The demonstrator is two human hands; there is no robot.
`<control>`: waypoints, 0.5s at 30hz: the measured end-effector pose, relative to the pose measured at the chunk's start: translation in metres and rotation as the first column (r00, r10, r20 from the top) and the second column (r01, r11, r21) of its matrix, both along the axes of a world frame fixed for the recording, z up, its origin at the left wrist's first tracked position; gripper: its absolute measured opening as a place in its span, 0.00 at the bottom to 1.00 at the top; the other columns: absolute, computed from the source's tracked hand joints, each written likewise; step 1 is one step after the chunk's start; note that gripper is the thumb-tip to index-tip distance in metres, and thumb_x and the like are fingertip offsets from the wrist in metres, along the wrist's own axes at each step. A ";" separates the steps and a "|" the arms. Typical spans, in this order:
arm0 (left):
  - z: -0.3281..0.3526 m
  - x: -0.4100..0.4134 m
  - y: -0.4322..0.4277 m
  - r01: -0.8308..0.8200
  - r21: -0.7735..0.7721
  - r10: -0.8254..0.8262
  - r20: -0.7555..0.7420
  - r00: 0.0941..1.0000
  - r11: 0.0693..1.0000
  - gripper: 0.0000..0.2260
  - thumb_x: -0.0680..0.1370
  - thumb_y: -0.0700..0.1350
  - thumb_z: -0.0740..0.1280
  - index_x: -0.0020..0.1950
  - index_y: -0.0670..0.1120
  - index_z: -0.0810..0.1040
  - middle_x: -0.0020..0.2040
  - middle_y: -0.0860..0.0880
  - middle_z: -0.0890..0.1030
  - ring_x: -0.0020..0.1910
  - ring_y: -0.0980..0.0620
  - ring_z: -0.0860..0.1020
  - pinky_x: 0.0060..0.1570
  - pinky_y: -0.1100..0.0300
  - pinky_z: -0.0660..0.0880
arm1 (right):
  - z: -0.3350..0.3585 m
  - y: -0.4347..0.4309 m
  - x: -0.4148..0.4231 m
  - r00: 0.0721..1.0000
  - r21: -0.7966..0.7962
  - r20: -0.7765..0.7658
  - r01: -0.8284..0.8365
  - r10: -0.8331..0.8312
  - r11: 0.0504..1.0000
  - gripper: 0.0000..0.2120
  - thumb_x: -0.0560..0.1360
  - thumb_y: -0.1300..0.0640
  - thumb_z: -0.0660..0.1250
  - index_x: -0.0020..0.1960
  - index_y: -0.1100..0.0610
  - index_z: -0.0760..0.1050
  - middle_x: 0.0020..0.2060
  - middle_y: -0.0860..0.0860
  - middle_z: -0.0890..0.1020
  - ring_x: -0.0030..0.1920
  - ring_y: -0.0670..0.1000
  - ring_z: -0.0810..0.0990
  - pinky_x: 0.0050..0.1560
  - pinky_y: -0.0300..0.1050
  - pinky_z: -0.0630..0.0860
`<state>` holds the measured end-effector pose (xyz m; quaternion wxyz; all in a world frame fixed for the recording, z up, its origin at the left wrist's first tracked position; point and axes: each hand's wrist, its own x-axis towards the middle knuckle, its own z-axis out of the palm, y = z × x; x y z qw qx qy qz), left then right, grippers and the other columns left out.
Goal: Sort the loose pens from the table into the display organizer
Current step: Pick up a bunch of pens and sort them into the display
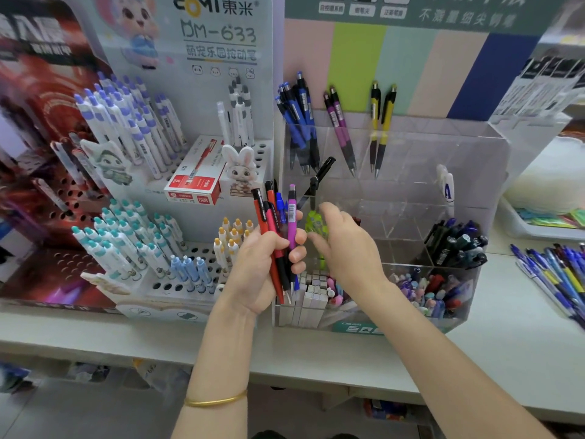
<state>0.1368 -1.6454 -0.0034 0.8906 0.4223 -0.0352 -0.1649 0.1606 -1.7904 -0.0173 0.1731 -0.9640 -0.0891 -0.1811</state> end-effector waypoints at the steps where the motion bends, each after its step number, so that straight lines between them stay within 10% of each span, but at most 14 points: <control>1: 0.000 0.000 -0.001 0.008 -0.006 -0.008 -0.006 1.000 1.000 0.19 0.75 0.32 0.50 0.62 0.40 0.72 0.35 0.48 0.74 0.28 0.55 0.68 0.27 0.63 0.67 | 0.003 -0.001 -0.003 1.000 0.032 0.014 0.019 -0.019 0.999 0.20 0.79 0.50 0.62 0.67 0.58 0.67 0.55 0.54 0.78 0.50 0.54 0.79 0.40 0.38 0.67; 7: 0.001 0.000 -0.004 0.030 0.003 -0.030 0.014 0.999 1.000 0.19 0.68 0.37 0.56 0.57 0.39 0.73 0.34 0.48 0.73 0.25 0.55 0.67 0.24 0.64 0.64 | 0.023 -0.003 -0.013 0.992 0.376 0.122 -0.031 -0.016 0.926 0.10 0.79 0.57 0.63 0.60 0.57 0.73 0.47 0.48 0.78 0.44 0.46 0.76 0.44 0.42 0.74; 15: 0.012 0.000 -0.006 0.039 0.163 -0.053 0.085 0.995 0.986 0.15 0.67 0.37 0.57 0.53 0.38 0.72 0.33 0.46 0.75 0.25 0.53 0.68 0.24 0.62 0.64 | 0.074 -0.006 -0.001 0.836 0.893 -0.263 0.022 0.481 0.450 0.11 0.81 0.61 0.58 0.48 0.58 0.80 0.31 0.50 0.78 0.29 0.46 0.73 0.23 0.37 0.66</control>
